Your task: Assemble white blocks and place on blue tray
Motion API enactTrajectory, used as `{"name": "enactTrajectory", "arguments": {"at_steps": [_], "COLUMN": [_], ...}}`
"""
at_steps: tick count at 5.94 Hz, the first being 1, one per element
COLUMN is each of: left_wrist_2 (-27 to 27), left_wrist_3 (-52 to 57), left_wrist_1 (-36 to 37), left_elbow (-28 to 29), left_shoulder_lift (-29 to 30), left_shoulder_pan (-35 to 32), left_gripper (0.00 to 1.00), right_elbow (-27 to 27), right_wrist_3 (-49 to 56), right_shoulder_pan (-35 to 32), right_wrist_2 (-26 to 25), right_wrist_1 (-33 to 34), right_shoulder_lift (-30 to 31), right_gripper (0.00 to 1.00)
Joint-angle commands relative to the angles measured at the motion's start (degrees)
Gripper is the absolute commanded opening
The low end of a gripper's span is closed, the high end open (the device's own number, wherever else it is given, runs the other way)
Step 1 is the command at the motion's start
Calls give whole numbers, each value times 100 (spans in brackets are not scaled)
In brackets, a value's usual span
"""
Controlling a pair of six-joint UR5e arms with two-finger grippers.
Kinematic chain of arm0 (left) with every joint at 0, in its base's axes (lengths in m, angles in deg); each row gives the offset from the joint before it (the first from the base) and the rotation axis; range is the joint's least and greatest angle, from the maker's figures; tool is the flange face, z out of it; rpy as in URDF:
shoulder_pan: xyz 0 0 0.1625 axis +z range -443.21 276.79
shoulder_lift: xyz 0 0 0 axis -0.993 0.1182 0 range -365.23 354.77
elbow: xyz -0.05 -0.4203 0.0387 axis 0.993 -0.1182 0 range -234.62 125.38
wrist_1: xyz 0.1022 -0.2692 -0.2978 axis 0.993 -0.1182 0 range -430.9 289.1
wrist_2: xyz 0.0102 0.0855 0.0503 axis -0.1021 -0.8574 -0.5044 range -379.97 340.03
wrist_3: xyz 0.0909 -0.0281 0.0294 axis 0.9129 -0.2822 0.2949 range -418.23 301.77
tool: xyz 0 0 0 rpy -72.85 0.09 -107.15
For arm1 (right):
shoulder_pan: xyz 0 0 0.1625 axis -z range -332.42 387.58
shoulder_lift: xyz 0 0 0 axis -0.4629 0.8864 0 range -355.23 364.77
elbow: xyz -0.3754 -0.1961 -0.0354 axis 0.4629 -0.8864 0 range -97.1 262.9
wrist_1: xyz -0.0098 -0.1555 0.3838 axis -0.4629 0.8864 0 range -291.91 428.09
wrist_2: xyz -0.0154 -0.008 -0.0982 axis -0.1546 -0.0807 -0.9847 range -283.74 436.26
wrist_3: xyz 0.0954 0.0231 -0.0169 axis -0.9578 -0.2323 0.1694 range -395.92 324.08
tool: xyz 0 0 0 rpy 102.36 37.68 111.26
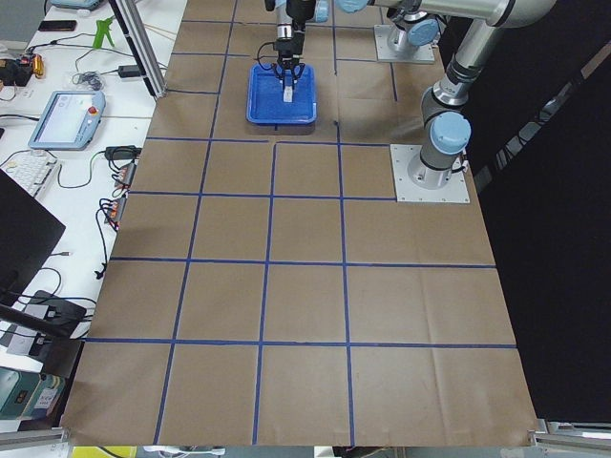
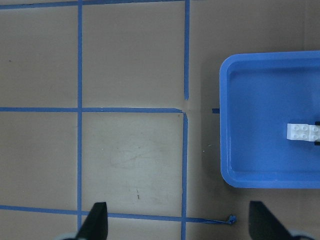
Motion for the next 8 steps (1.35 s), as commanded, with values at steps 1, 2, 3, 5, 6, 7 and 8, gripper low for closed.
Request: {"name": "enactTrajectory", "arguments": {"at_steps": [1, 2, 3, 5, 6, 7, 8], "left_wrist_2": [0, 0, -9, 0, 0, 0, 0], "left_wrist_3": [0, 0, -35, 0, 0, 0, 0], "left_wrist_1": [0, 9, 9, 9, 9, 9, 9], "left_elbow": [0, 0, 0, 9, 9, 9, 18], "left_shoulder_lift": [0, 0, 9, 9, 9, 9, 0], "left_shoulder_pan": [2, 2, 2, 11, 11, 11, 11], "left_gripper": [99, 99, 99, 99, 99, 99, 99], "right_elbow": [0, 0, 0, 0, 0, -9, -17], "right_wrist_3": [-1, -1, -1, -1, -1, -1, -1], "right_shoulder_pan": [0, 0, 0, 0, 0, 0, 0], "right_wrist_2": [1, 9, 9, 9, 9, 1, 1], "right_wrist_1": [-2, 6, 6, 6, 6, 15, 41], "right_shoulder_lift": [-3, -3, -3, -3, -3, -3, -12], "right_gripper": [44, 52, 54, 54, 54, 54, 54]}}
